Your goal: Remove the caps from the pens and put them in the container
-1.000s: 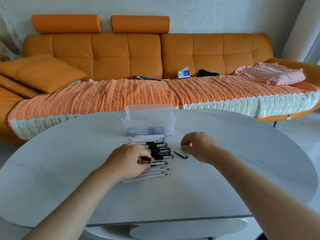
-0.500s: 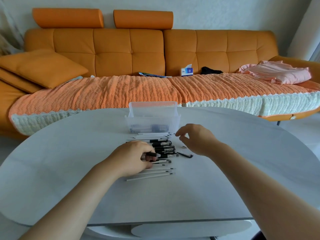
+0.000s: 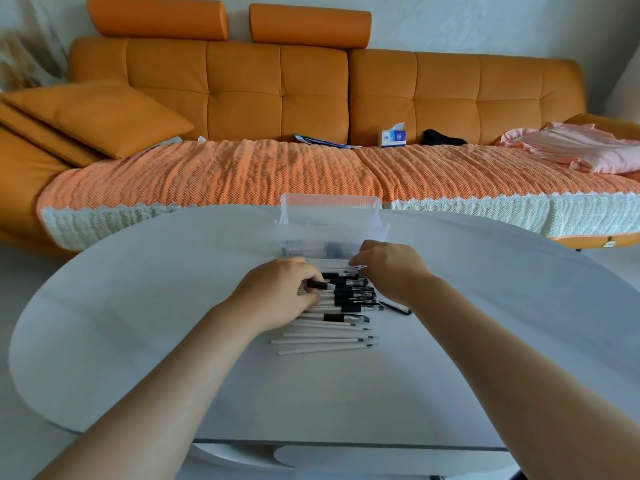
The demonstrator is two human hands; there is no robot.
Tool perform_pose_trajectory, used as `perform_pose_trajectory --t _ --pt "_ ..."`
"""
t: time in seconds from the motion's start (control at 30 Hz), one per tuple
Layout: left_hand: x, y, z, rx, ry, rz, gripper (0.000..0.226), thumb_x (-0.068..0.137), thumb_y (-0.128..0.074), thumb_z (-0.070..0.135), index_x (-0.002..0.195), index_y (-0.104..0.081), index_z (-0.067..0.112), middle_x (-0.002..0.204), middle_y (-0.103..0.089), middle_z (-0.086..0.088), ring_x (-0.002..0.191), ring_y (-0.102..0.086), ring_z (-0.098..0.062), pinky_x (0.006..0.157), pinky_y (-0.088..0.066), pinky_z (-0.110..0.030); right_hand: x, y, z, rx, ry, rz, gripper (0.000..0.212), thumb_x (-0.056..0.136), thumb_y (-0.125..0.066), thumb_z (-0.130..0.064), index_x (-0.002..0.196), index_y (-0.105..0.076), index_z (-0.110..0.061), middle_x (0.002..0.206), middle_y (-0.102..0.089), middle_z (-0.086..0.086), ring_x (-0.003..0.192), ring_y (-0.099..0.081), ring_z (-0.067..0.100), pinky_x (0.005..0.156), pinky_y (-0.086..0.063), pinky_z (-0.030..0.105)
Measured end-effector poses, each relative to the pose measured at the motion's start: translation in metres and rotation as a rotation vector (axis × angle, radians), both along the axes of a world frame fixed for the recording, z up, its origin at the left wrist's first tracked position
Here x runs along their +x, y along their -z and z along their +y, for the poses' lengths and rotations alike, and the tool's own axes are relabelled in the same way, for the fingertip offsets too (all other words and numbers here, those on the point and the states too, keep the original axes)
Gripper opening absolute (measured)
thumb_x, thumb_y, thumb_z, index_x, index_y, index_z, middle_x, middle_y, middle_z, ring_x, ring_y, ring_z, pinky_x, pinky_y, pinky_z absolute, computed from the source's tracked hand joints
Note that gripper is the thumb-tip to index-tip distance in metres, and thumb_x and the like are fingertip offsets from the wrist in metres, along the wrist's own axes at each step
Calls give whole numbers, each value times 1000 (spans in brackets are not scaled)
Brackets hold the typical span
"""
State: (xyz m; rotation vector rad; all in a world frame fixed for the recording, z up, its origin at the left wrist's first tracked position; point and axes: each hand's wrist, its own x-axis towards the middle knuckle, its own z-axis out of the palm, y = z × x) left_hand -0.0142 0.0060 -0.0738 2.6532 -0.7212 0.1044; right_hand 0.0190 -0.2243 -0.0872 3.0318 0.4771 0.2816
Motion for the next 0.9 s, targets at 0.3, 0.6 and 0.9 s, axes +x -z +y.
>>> perform_pose_trajectory --t 0.3,0.6,0.9 --pt "6 10 6 -7 -8 -20 14 92 -61 32 106 -65 35 98 -50 21 89 -51 -7 71 -39 -26 2 -3 10 -134 105 -68 14 95 -58 -19 97 -67 -30 96 -62 -10 76 -63 13 62 -54 28" --pt "5 1 4 -90 -55 -188 18 93 -60 21 108 -65 30 106 -56 16 90 -55 -8 66 -38 -23 -8 -17 8 38 115 -137 22 98 -48 -26 97 -69 -29 95 -64 -9 76 -64 19 65 -55 33" --pt "7 -5 6 -107 -172 -377 25 93 -61 22 117 -66 27 116 -64 12 93 -63 -17 68 -47 -29 -35 -29 5 304 9 -157 13 95 -56 -31 98 -69 -30 99 -65 -15 80 -61 9 61 -46 24"
